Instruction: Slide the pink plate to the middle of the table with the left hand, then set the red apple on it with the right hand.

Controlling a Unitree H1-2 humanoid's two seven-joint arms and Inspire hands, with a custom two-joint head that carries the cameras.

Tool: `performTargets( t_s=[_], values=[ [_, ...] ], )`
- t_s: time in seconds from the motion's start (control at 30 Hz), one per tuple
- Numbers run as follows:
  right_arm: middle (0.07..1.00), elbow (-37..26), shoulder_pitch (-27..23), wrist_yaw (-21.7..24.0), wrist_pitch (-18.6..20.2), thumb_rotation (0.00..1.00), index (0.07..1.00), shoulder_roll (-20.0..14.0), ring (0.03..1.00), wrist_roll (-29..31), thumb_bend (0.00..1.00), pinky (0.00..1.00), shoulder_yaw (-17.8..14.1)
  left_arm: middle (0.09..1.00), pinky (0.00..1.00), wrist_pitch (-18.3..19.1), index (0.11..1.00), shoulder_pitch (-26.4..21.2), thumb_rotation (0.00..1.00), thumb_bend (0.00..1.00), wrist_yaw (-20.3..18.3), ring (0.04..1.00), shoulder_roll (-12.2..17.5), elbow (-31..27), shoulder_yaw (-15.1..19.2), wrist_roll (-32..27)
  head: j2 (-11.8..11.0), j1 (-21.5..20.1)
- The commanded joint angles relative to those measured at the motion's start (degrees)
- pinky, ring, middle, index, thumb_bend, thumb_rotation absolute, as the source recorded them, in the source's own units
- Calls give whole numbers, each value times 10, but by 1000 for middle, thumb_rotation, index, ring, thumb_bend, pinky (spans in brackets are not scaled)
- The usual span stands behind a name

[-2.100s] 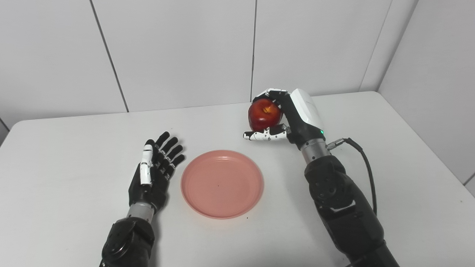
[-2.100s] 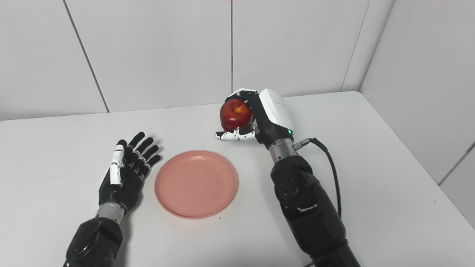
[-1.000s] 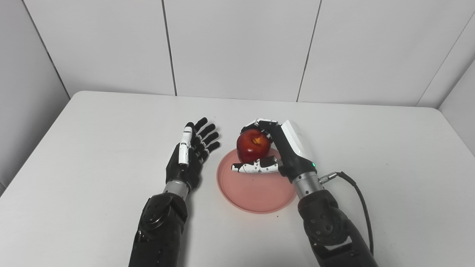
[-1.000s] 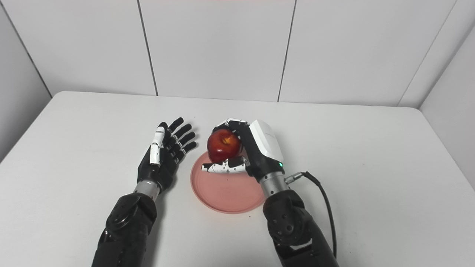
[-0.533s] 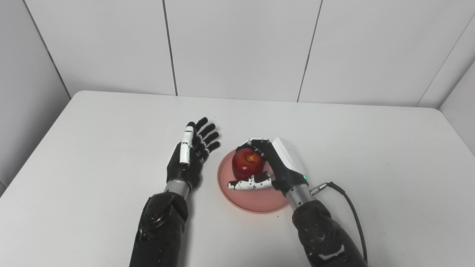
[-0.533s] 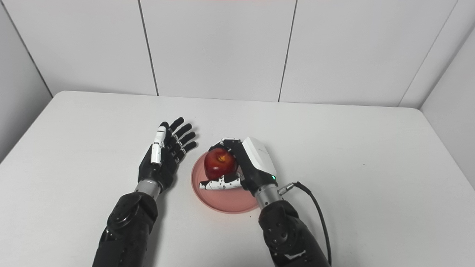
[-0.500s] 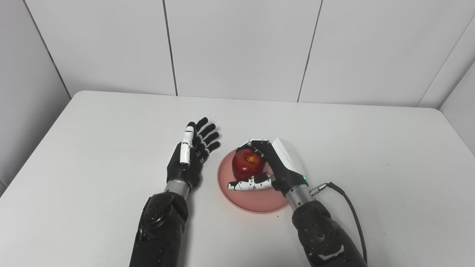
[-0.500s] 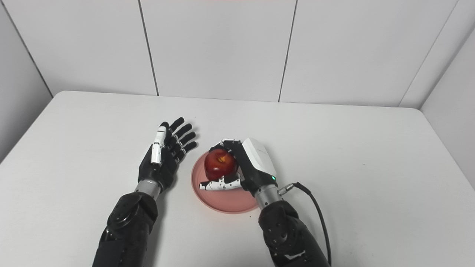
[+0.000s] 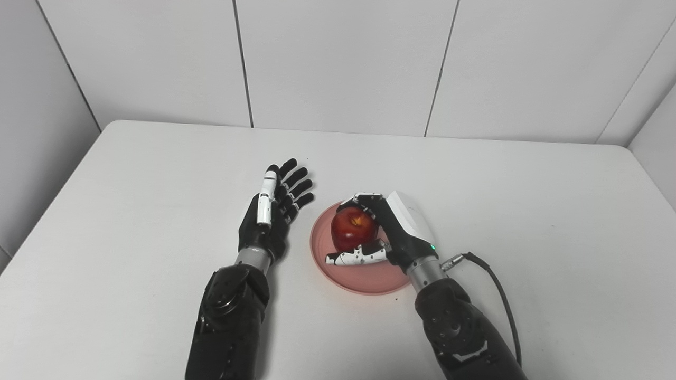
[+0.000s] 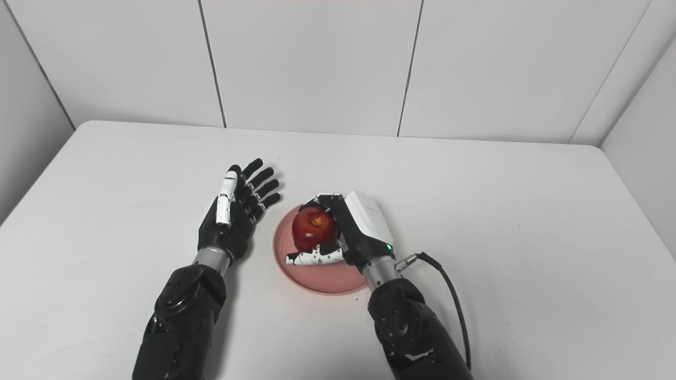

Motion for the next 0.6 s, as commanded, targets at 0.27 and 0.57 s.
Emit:
performTargets(
  t_s=[0.27, 0.57],
  values=[
    [459, -10, -19, -15, -37, 128, 486, -1, 367, -19, 517, 283, 3, 854, 824, 13, 849, -8, 1000, 374, 6, 843, -6, -12, -3, 3, 6, 0],
    [466, -6, -16, -20, -43, 128, 486, -1, 374, -31, 517, 293, 0, 859, 829, 14, 855, -9, 1000, 375, 3, 847, -4, -12, -5, 3, 7, -2]
  ],
)
